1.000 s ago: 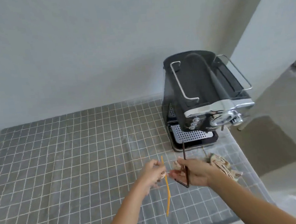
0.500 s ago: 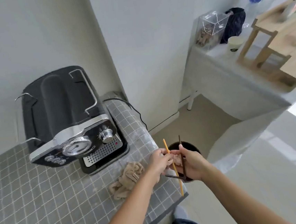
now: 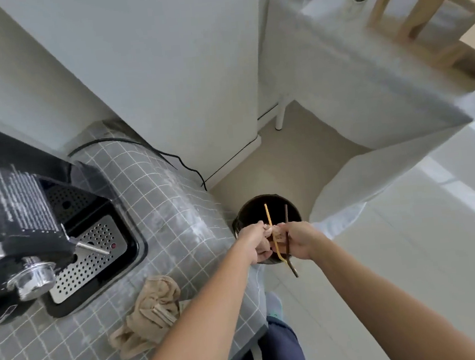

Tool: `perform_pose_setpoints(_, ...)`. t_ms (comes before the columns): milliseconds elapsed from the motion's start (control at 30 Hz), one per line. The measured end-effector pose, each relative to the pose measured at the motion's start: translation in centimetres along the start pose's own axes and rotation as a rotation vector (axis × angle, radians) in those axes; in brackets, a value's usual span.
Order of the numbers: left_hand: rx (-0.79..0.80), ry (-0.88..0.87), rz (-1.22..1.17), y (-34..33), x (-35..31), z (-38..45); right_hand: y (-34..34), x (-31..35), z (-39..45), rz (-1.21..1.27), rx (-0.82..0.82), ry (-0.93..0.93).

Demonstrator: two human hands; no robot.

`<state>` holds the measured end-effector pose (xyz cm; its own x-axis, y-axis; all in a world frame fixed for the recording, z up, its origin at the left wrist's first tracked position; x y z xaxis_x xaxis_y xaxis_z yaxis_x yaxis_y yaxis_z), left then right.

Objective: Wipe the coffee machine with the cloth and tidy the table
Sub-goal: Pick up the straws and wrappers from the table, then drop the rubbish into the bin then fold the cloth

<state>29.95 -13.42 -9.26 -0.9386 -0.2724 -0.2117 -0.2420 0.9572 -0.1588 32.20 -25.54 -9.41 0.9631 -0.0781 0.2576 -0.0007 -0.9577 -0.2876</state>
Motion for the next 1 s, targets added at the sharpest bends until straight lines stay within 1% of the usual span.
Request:
perform_pose_setpoints(100, 0.025, 0.024, -0.026, 0.0, -0.3, 1.3, 0.5, 0.2, 1.6, 0.005, -0.012, -0.02)
perform_pose_setpoints(200, 0.016, 0.028, -0.023, 0.3, -0.5, 2.2, 1.0, 0.5, 2.8, 0.011, -0.07, -0.03)
perform_pose_setpoints(267, 0.005, 0.026, -0.032, 0.5, -0.6, 2.7, 1.2, 1.1, 3.1, -0.055, -0.107, -0.032)
perform_pose_setpoints(333, 0.012, 0.021, -0.041, 0.7, -0.7, 3.1, 1.5, 1.6, 3.4, -0.138, -0.12, 0.006)
perform_pose_setpoints(433, 0.018, -0.02, -0.067, 1.0, -0.8, 3.3, 1.7, 1.9, 3.4, -0.139, -0.125, 0.02)
perform_pose_setpoints(700, -0.013, -0.117, -0.108, 2.3, -1.9, -0.7, 0.1, 2.3, 1.5, -0.154, -0.118, 0.039)
perform_pose_setpoints(800, -0.008, -0.186, -0.108, 2.7, -2.4, -3.2, -1.6, 2.5, -0.1, -0.157, -0.094, 0.043)
perform_pose_setpoints(867, -0.042, -0.267, -0.069, 3.2, -2.6, -5.3, -3.3, 2.5, -1.4, -0.184, -0.042, 0.067)
perform_pose_setpoints(933, -0.091, -0.391, -0.016, 4.2, -2.5, -7.9, -5.4, 2.4, -2.7, -0.216, 0.011, 0.105)
perform_pose_setpoints(1000, -0.143, -0.563, 0.078, 5.9, -1.5, -10.9, -7.8, 1.8, -4.0, -0.272, 0.047, 0.165)
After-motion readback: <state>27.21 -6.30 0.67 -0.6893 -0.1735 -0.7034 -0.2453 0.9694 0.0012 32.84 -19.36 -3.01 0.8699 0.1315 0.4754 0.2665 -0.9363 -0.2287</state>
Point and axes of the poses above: each hand's wrist, its own z-axis towards the middle knuckle, its own y-axis out of the back of the hand, x = y × z, the point moved 3 cm from there along z, towards the middle knuckle, and after that the axes turned 10 degrees about x, right-handed, at the moved point
